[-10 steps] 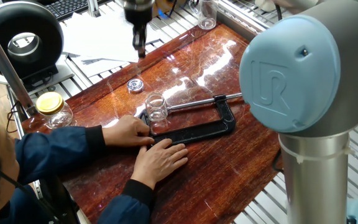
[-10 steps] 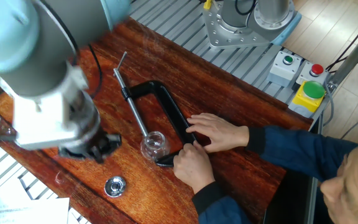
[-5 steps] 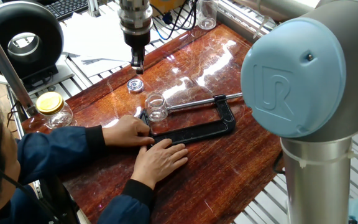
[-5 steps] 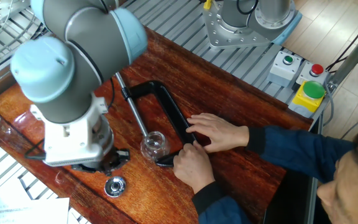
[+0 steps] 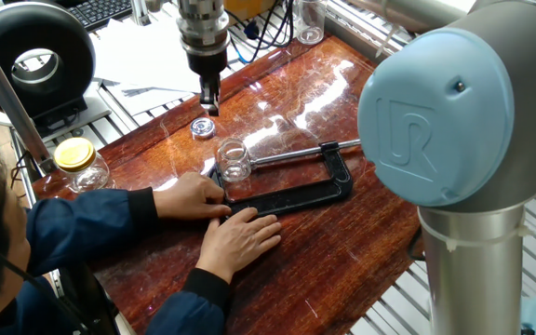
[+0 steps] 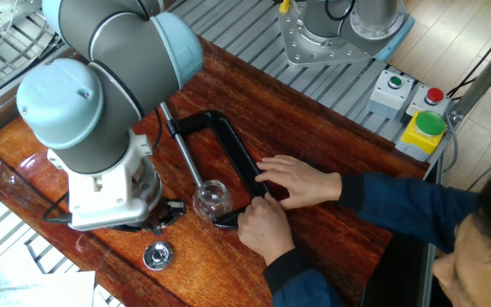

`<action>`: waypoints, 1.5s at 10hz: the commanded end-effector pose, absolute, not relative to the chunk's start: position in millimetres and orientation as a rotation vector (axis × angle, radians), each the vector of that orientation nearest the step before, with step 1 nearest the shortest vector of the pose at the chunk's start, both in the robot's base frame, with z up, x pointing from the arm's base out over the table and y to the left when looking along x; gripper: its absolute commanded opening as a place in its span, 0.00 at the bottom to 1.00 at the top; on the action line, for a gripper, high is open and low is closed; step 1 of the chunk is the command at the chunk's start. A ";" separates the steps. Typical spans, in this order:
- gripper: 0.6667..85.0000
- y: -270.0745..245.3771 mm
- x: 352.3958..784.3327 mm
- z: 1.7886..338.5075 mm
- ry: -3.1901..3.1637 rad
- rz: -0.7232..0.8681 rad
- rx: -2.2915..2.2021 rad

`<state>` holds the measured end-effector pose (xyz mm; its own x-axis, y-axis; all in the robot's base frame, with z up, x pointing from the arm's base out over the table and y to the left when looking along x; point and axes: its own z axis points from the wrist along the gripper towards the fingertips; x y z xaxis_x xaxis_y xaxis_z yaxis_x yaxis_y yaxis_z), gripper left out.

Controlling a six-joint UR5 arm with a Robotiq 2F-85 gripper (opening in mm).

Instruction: Screw the lid onto the jar

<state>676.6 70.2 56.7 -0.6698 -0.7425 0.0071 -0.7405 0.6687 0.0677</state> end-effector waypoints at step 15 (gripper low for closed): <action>0.73 88.9 706.7 -0.1 -2.735 -0.136 1.583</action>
<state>713.2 92.8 -4.2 -0.4995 -0.8643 -0.0585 -0.8662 0.4973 0.0492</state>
